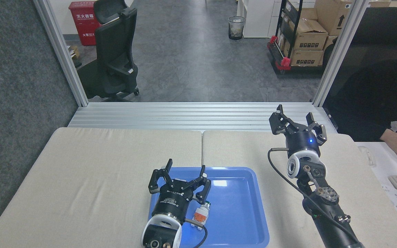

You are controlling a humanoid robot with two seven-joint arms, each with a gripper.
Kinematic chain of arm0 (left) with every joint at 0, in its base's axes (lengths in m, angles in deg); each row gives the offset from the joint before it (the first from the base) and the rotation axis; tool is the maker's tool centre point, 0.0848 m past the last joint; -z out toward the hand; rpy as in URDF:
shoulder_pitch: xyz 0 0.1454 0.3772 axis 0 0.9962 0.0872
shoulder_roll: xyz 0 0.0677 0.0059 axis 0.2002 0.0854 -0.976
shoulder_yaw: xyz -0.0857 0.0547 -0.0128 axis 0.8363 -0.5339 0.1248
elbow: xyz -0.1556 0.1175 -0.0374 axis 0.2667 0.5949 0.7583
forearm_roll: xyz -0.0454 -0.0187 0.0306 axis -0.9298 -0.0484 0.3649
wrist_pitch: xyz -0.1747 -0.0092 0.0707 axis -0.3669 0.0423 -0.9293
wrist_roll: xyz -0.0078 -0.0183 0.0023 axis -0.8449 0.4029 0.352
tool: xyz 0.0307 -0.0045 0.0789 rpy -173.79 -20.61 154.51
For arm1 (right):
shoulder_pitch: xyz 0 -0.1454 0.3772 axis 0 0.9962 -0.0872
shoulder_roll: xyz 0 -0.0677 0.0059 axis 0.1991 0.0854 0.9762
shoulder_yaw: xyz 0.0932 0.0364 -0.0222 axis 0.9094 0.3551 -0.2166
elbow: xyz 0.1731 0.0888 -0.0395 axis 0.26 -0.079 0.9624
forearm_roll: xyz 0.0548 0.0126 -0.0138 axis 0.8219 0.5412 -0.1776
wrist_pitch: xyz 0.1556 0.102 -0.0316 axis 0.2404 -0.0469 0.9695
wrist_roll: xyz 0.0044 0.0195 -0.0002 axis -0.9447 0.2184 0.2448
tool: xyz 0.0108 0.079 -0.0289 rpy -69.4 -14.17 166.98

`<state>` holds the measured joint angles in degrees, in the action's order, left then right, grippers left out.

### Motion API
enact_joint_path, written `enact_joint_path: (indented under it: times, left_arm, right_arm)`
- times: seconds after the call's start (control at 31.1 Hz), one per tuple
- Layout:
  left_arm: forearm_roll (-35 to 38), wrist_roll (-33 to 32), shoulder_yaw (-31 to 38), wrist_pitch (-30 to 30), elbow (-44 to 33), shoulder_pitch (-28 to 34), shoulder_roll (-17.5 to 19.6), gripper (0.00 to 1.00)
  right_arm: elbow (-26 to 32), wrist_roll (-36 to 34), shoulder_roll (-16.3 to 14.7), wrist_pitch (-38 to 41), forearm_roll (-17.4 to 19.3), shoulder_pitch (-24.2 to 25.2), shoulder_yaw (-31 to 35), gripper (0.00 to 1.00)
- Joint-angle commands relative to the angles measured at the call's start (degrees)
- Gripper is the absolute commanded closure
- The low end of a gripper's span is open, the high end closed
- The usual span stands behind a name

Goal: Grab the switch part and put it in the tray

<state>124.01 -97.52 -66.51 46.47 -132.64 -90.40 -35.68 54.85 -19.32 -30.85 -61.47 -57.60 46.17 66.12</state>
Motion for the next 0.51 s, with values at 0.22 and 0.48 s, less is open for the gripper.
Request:
enact_joint_path:
  times: [0.22,0.48]
  left_arm:
    - [-13.6,2.8,27.7,13.7,19.6,-18.0,18.9,0.0]
    - [-13.3,7.5,27.3,13.5,24.1,-17.8,22.3,0.0]
  right_arm:
    - [0.0,0.0,0.0,0.0,0.0,0.0,0.0,0.0]
    - [0.0,0.0,0.0,0.0,0.0,0.0,0.0,0.0]
